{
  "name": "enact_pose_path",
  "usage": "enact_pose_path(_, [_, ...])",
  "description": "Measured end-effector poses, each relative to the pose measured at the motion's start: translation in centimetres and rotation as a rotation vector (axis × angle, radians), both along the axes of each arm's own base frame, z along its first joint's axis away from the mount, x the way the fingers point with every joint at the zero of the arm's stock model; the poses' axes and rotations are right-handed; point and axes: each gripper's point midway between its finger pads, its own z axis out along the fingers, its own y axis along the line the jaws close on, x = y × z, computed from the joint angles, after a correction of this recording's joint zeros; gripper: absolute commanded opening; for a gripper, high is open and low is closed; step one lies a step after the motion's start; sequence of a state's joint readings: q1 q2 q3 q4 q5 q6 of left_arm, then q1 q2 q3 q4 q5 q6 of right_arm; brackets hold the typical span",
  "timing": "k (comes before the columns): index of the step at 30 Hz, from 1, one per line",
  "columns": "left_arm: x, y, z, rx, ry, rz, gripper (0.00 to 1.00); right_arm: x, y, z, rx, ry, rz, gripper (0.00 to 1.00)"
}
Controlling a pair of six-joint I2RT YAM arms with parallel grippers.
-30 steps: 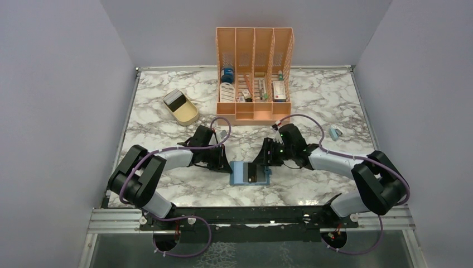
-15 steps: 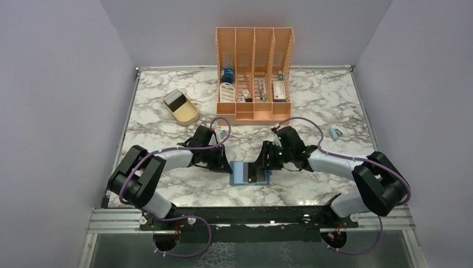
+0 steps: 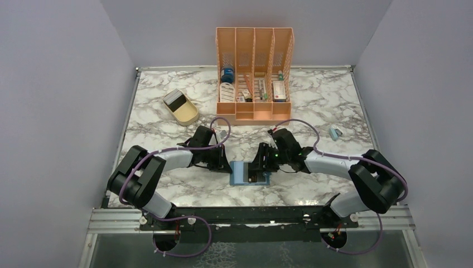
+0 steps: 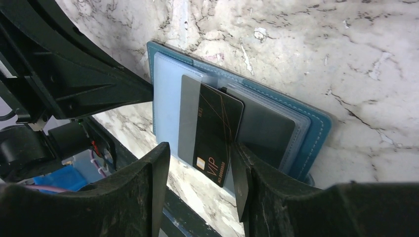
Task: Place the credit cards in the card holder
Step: Insert the credit card into the card holder.
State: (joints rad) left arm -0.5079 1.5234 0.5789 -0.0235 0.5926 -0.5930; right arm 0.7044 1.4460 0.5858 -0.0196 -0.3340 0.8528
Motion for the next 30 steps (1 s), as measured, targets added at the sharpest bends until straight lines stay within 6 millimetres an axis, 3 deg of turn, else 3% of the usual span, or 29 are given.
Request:
enact_pose_path(15, [-0.1, -0.1, 0.1, -0.005, 0.001, 0.006, 0.02, -0.1, 2.8, 0.0, 0.083, 0.009, 0.024, 0.49])
enact_pose_path(25, [-0.1, -0.3, 0.1, 0.000, -0.001, 0.016, 0.05, -0.3, 3.1, 0.2, 0.099, 0.004, 0.040, 0.40])
enact_pose_path(30, [0.1, 0.1, 0.5, 0.016, -0.018, 0.055, 0.20, -0.8, 2.6, 0.1, 0.074, 0.005, 0.053, 0.37])
